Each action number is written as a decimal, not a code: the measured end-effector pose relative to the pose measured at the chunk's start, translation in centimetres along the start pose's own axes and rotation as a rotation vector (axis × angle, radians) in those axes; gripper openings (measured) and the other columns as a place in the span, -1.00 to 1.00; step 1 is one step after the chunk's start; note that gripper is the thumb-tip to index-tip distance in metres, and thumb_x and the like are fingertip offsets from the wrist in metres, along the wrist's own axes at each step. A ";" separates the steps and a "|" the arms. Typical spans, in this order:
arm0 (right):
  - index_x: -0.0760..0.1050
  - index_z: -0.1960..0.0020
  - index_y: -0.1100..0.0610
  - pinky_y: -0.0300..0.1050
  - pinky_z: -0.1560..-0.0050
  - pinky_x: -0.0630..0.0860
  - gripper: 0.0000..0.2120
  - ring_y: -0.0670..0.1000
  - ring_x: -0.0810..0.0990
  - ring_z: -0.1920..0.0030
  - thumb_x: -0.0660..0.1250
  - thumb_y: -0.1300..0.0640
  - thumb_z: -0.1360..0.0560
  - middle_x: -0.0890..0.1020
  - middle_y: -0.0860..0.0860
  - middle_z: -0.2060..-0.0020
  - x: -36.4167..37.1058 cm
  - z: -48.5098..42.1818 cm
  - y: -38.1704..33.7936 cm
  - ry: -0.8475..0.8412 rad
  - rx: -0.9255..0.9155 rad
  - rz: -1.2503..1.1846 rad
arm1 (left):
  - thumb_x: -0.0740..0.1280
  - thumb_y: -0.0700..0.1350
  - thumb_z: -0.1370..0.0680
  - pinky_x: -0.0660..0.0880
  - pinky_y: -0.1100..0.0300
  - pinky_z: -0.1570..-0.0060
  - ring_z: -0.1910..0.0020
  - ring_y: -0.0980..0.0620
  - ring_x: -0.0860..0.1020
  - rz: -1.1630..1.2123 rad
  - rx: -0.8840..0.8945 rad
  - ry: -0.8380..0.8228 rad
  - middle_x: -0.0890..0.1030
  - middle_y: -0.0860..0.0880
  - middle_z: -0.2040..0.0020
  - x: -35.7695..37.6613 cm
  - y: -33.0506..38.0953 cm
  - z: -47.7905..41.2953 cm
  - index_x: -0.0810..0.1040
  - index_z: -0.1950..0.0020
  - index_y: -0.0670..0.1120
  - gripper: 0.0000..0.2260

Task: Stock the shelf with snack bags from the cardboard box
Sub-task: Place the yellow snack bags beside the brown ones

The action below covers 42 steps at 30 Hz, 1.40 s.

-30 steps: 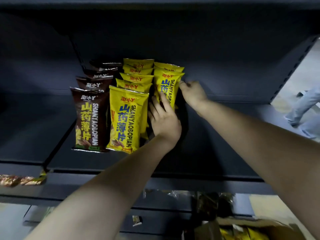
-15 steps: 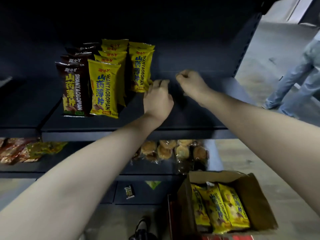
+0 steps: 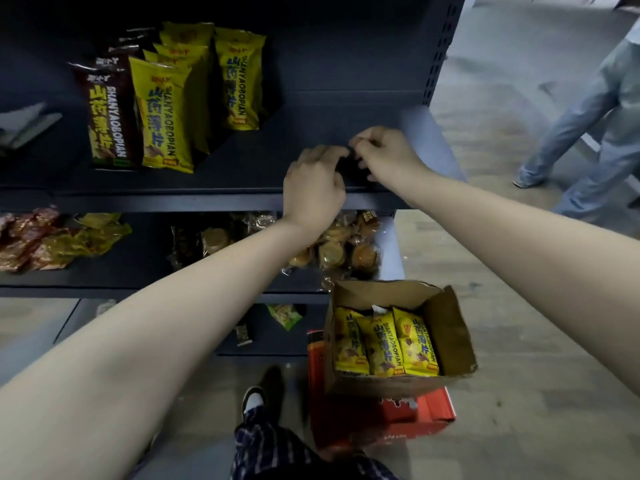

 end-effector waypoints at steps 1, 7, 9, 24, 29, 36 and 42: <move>0.50 0.00 0.04 -0.07 -0.12 0.51 -0.89 -0.03 0.55 -0.01 0.20 0.08 -0.58 0.58 -0.06 0.10 -0.4 0.6 0.4 -0.003 0.002 0.004 | 0.18 -0.34 -0.46 0.42 0.03 -0.06 -0.13 -0.14 0.49 0.008 0.021 -0.010 0.57 -0.14 -0.14 0.5 0.8 0.6 0.52 -0.24 -0.14 -0.62; 0.55 -0.12 0.21 -0.06 -0.11 0.50 -0.78 -0.02 0.55 0.02 0.19 0.16 -0.58 0.58 0.00 0.09 -3.1 4.2 3.9 0.011 0.076 0.027 | 0.17 -0.33 -0.40 0.46 0.05 0.17 -0.05 -0.16 0.52 0.032 0.134 -0.109 0.58 -0.13 -0.04 4.8 4.3 3.8 0.56 -0.15 -0.17 -0.63; 0.55 -0.12 0.22 -0.10 0.02 0.51 -0.77 0.01 0.55 0.07 0.18 0.19 -0.57 0.59 0.03 0.10 -4.0 5.4 5.5 0.017 0.108 0.047 | 0.11 -0.27 -0.41 0.48 0.07 0.21 -0.03 -0.15 0.54 0.037 0.156 -0.148 0.58 -0.11 -0.04 6.5 4.6 5.0 0.58 -0.11 -0.13 -0.63; 0.50 -0.08 0.26 -0.07 0.22 0.44 -0.73 0.18 0.57 0.20 0.18 0.08 -0.54 0.60 0.18 0.20 1.6 13.3 25.3 -0.286 0.633 0.224 | 0.16 -0.25 -0.58 0.40 0.11 -0.07 -0.19 -0.22 0.47 -0.104 -0.341 -1.280 0.51 -0.25 -0.13 23.7 -4.5 20.3 0.45 -0.12 -0.32 -0.80; 0.35 0.12 -0.01 -0.14 0.27 0.36 -0.93 0.07 0.45 0.20 0.20 0.09 -0.54 0.46 0.01 0.25 5.0 14.2 29.5 -0.401 0.706 0.330 | 0.18 -0.26 -0.56 0.46 0.06 -0.10 -0.18 -0.23 0.50 -0.076 -0.404 -1.353 0.52 -0.30 -0.16 27.2 -5.7 21.4 0.47 -0.15 -0.36 -0.76; 0.22 -0.46 0.21 0.01 -0.23 0.43 -0.44 0.25 0.39 -0.32 0.20 -0.01 -0.54 0.39 0.27 -0.33 9.7 15.3 33.7 -0.536 0.752 0.430 | 0.09 -0.28 -0.59 0.42 0.06 0.01 -0.07 -0.18 0.50 -0.079 -0.401 -1.483 0.53 -0.28 -0.09 31.3 -6.5 24.2 0.51 -0.01 -0.26 -0.80; 0.17 -0.47 0.11 0.13 -0.32 0.32 -0.49 0.31 0.22 -0.36 0.10 -0.08 -0.59 0.20 0.23 -0.36 12.2 16.5 37.0 -0.593 0.787 0.557 | 0.03 -0.19 -0.66 0.19 0.17 -0.35 -0.40 -0.15 0.31 -0.129 -0.374 -1.366 0.32 -0.20 -0.42 33.6 -7.3 25.7 0.26 -0.43 -0.25 -0.65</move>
Point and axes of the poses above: each hand's wrist, its own z-axis away from the middle knuckle, its own x-axis out of the palm, y = z × x, the point moved 8 cm from there along -z, towards the middle knuckle
